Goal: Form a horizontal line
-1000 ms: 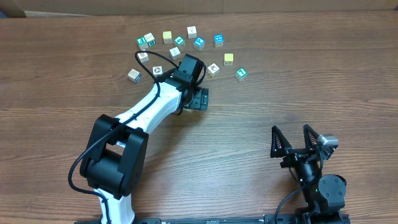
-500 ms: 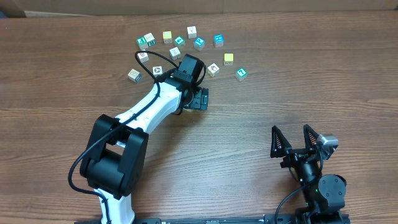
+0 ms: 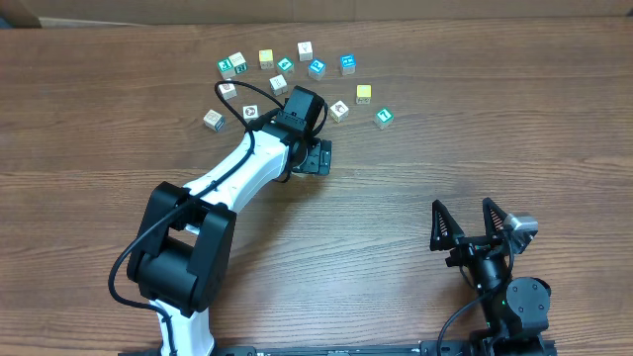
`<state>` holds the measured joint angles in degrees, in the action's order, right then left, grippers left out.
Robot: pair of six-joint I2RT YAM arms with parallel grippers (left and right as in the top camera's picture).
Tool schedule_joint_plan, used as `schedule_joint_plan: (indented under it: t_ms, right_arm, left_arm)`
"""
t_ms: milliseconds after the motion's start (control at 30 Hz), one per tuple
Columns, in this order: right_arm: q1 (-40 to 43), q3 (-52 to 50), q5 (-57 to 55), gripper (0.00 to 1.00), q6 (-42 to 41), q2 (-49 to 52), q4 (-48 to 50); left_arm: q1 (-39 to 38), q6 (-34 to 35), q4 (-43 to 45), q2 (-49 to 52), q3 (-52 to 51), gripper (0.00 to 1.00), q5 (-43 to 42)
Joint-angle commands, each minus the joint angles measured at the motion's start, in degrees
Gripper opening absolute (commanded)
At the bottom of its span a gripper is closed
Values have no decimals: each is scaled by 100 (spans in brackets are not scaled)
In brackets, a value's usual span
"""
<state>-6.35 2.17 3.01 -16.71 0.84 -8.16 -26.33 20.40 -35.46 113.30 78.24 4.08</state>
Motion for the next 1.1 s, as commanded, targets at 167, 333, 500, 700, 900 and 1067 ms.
schedule_joint_plan:
  t_ms: [167, 333, 500, 700, 900, 1067]
  right_arm:
    - [37, -20, 13, 100, -15, -68, 39]
    - [37, -20, 11, 100, -15, -68, 39]
    - [37, -20, 11, 100, -15, -68, 39]
    - [37, -20, 13, 100, -15, -68, 39]
    - [37, -20, 13, 100, -15, -68, 39]
    - [37, -20, 11, 100, -15, -68, 39]
  left_arm:
    - [-37, -111, 57, -109, -52, 89, -114]
    - [-35, -111, 125, -107, -101, 88, -101]
    - [-35, -111, 173, -105, -101, 71, -101]
    - [-35, -111, 177, 85, -101, 66, -94]
    - [-33, -111, 199, 258, -101, 35, -94]
    - [-33, -109, 278, 251, -70, 25, -92]
